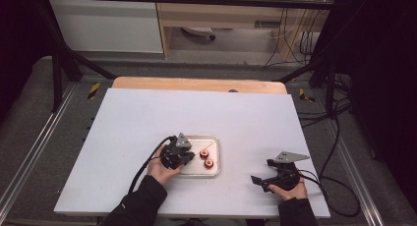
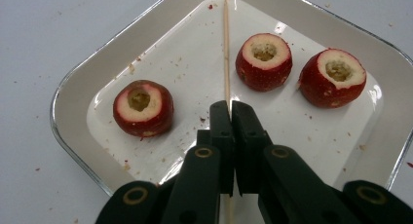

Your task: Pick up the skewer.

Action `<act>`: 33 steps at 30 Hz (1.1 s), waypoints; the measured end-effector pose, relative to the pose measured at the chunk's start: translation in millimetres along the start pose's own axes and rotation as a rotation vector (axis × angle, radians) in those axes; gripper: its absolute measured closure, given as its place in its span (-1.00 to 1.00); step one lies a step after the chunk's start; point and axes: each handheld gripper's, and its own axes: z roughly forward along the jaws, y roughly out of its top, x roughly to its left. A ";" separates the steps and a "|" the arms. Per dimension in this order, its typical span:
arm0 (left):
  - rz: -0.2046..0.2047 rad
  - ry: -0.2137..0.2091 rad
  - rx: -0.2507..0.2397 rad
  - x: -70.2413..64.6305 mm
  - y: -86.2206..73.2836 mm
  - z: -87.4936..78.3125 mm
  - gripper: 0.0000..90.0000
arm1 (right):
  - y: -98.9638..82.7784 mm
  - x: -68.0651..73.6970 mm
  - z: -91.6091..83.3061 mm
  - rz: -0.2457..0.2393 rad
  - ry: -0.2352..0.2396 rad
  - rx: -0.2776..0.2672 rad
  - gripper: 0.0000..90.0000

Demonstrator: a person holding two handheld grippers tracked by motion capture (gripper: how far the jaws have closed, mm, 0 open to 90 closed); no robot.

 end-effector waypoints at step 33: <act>-0.039 -0.045 -0.092 5.1 -11.6 -37.0 0.96 | 5.4 6.4 0.8 -0.038 -0.012 0.006 -0.99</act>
